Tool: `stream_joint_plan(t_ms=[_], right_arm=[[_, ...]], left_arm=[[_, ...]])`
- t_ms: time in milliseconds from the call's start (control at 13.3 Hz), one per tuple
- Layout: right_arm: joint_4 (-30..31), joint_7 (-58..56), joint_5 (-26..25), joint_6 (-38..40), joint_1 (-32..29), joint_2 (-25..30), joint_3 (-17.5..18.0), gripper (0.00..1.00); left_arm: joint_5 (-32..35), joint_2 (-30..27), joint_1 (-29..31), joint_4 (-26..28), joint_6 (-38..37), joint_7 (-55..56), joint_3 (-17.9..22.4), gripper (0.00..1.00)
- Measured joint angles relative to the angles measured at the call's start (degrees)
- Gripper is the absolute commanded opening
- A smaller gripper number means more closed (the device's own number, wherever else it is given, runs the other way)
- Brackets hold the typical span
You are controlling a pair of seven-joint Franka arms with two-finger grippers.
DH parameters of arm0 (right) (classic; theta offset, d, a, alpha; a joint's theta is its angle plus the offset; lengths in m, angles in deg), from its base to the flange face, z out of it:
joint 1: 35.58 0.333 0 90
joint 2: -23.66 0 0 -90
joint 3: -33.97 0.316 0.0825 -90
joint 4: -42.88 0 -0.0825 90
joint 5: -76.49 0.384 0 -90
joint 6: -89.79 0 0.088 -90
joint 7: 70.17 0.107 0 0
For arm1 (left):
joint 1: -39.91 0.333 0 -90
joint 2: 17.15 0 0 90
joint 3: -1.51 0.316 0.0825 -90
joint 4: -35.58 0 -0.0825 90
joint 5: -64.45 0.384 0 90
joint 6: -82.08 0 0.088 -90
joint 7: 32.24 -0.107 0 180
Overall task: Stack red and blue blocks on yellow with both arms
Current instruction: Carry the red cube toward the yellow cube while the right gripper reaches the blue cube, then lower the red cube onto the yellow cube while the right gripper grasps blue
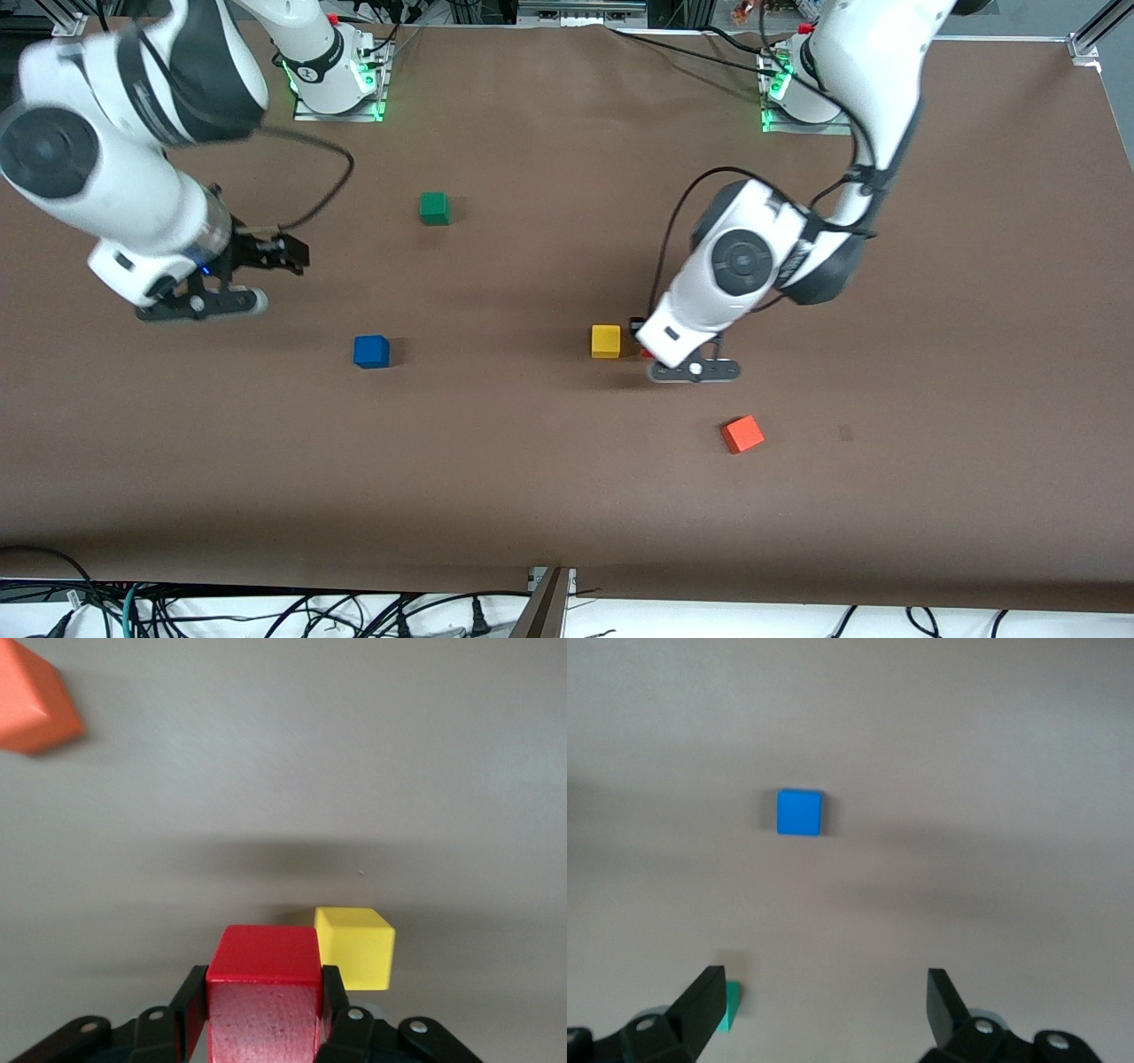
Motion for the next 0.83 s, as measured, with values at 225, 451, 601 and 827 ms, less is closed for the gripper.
stream_joint_plan(t_ms=[225,451,601,827], right_arm=[[0.02,0.0,0.04,-6.25,0.0,-6.44,0.0,0.99],[0.02,0.16,1.95,-15.26,-0.06,-12.83,-0.02,1.0],[0.09,0.25,4.79,-19.74,-0.42,-17.17,-0.05,0.99],[2.53,3.89,5.55,-26.53,-0.49,-21.26,-0.07,0.99]], left_arm=[[0.0,2.68,-2.11,-2.21,0.01,1.67,0.23,0.0],[0.0,2.87,-3.96,-2.82,-0.12,2.7,0.5,0.0],[0.0,3.27,-4.82,-2.93,-0.35,2.87,0.84,0.0],[0.0,4.59,-7.74,-4.15,-0.36,3.19,3.68,0.0]])
